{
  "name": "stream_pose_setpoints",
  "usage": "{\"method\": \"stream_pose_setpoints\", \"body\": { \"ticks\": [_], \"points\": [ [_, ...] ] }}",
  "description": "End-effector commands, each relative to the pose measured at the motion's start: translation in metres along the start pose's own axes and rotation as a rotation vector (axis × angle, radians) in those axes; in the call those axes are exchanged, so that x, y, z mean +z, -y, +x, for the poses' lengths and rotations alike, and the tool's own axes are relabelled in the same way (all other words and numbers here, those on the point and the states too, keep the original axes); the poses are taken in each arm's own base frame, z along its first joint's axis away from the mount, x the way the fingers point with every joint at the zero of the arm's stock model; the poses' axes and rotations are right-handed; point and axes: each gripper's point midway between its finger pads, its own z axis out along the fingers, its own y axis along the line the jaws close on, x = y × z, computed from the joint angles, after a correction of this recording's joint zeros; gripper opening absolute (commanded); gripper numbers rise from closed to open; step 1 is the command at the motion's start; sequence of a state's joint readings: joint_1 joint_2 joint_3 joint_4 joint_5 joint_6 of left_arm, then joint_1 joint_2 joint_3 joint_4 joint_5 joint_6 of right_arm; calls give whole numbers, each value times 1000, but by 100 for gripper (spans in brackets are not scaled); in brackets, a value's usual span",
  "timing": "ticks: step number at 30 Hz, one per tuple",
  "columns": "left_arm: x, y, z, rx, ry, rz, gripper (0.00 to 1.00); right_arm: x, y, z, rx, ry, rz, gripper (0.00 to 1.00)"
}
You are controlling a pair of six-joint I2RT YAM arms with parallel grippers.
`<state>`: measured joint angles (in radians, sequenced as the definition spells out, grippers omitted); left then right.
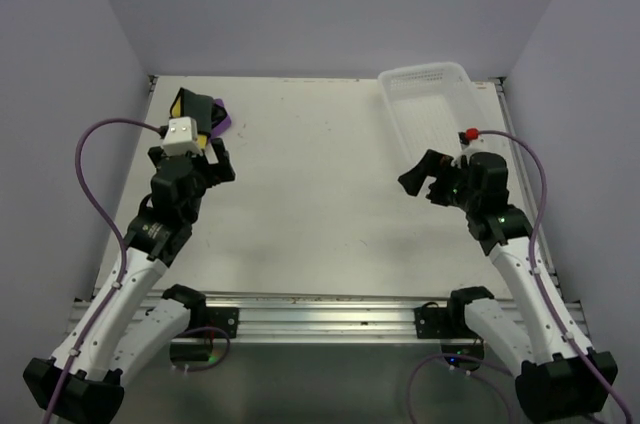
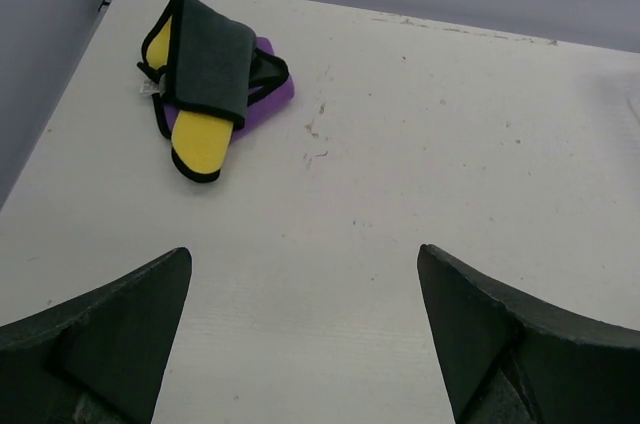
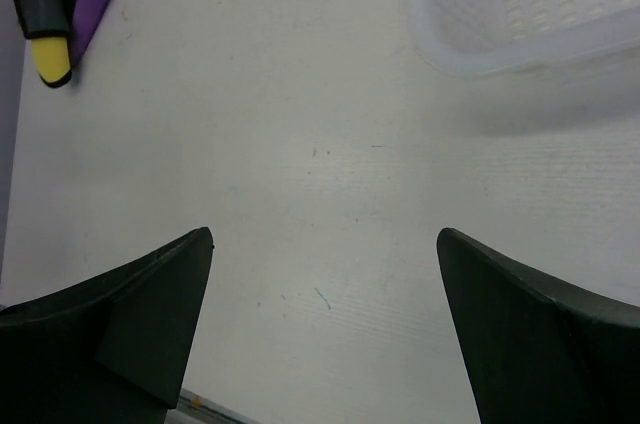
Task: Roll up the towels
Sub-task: Grab a towel with the left arm
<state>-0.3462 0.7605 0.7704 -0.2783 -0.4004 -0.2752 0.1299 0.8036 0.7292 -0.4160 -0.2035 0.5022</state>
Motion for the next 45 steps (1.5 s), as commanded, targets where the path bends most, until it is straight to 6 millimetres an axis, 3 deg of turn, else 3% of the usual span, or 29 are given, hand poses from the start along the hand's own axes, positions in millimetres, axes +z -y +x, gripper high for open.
{"method": "stream_pose_setpoints", "body": {
  "ticks": [1,2,3,4,5,6,7,8,9,10,11,12,13,15,17,19,20,24,28,37,45],
  "points": [
    [4,-12,-10,-42,28,-66,100,5,-45,-18,-83,2,-163,99],
    [10,-14,-5,-42,4,-82,100,6,-57,-21,-104,4,-180,99],
    [13,-14,-14,-51,5,-91,100,11,-62,-18,-112,-13,-191,99],
    [24,-15,1,-29,-70,-116,100,14,-70,-21,-119,-1,-213,99],
    [29,-15,1,-63,-97,-136,100,15,-79,-16,-127,-10,-241,99],
    [35,-8,-16,-81,-88,-124,100,19,-82,-13,-114,-21,-256,99],
    [43,-2,-16,-77,-108,-110,100,21,-88,-15,-112,-8,-283,99],
    [62,3,-6,-45,-158,-113,100,23,-87,-9,-102,-20,-289,99],
    [72,8,-23,-43,-135,-113,99,24,-89,-6,-99,-32,-306,99],
    [80,7,-24,-26,-155,-133,99,24,-90,-5,-102,-37,-312,99],
    [100,5,-9,19,-218,-168,100,23,-88,-2,-109,-41,-312,99],
    [110,1,-29,19,-194,-203,100,22,-87,-1,-126,-43,-312,99],
    [127,-5,-6,56,-278,-242,100,18,-85,1,-139,-46,-309,99],
    [146,-14,-11,15,-313,-261,99,15,-82,5,-171,-47,-306,99],
    [166,-19,6,-18,-348,-257,95,7,-79,7,-195,-38,-306,99],
    [180,-30,5,-63,-335,-261,91,2,-76,13,-200,-53,-307,99],
    [188,-33,15,-77,-357,-264,88,-4,-78,13,-203,-44,-318,99],
    [215,-46,10,-112,-347,-246,78,-15,-84,22,-182,-56,-375,99],
    [244,-56,30,-143,-378,-249,75,-18,-82,22,-185,-26,-378,99],
    [278,-73,57,-212,-385,-232,68,-21,-78,16,-192,32,-363,96],
    [274,-99,85,-236,-420,-284,67,-14,-73,16,-192,30,-337,95]
  ]
}}
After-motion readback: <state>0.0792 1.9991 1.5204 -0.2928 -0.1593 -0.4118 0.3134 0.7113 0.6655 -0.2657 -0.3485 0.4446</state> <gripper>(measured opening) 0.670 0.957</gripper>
